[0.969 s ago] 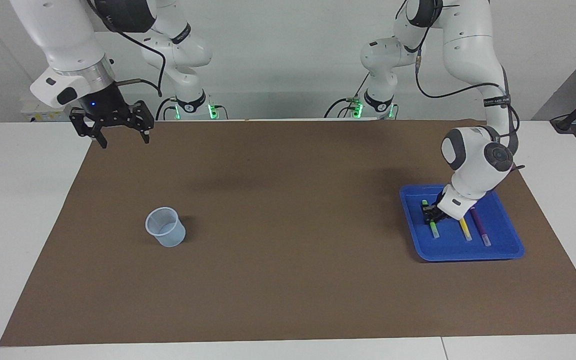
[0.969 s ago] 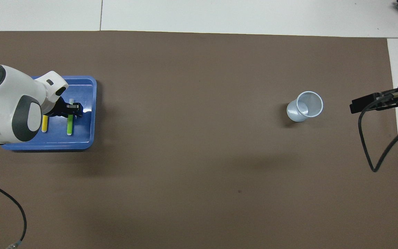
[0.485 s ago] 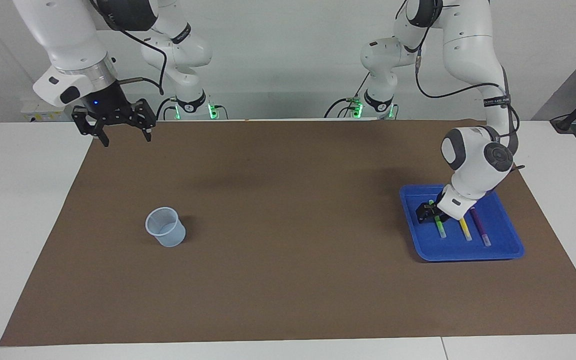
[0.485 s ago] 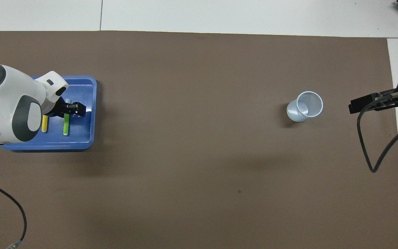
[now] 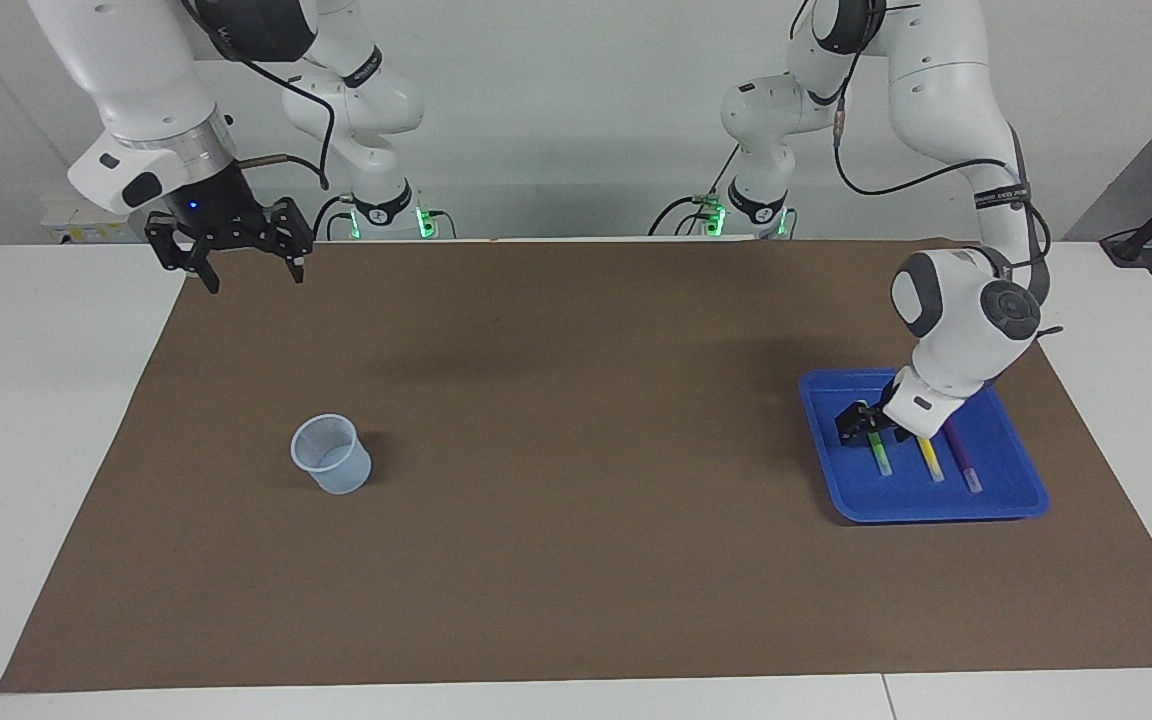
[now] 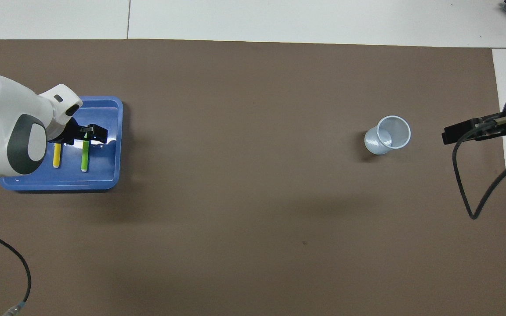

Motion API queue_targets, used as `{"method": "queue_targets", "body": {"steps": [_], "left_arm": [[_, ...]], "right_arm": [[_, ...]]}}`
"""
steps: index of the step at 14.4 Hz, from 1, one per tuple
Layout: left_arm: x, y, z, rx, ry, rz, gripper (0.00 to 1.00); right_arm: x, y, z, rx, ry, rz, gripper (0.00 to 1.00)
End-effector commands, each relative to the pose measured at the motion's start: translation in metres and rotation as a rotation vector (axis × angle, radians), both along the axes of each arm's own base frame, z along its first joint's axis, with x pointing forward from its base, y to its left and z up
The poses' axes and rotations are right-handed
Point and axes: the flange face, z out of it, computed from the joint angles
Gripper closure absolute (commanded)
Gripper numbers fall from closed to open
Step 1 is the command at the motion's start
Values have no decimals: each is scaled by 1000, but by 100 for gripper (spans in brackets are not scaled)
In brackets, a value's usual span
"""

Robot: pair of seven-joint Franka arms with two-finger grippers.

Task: Right arm passes pens to left for tray arrangement
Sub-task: 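Open the left gripper and release the green pen in the tray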

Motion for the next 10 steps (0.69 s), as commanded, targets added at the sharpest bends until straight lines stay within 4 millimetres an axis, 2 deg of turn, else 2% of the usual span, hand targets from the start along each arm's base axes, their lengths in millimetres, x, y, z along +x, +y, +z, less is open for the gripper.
{"method": "queue_targets", "body": {"steps": [1,4,5,6,10], "left_arm": [[0,5,8,14,8,-11,0],[1,-5,27,19,-1,-27,0],[2,-8,43,22,-12,-31,0],[2,-9,51,23,5,-34,0],[7,-12,117,29,17,-42,0]], "right_arm": [[-7,-3,1,-3,2,20,0],[-7,-3,1,-3,2,20,0],[-7,-3,1,-3,2,21,0],[-7,-3,1,-3,2,20,0],[-7,-3,1,-3,2,21,0]]}}
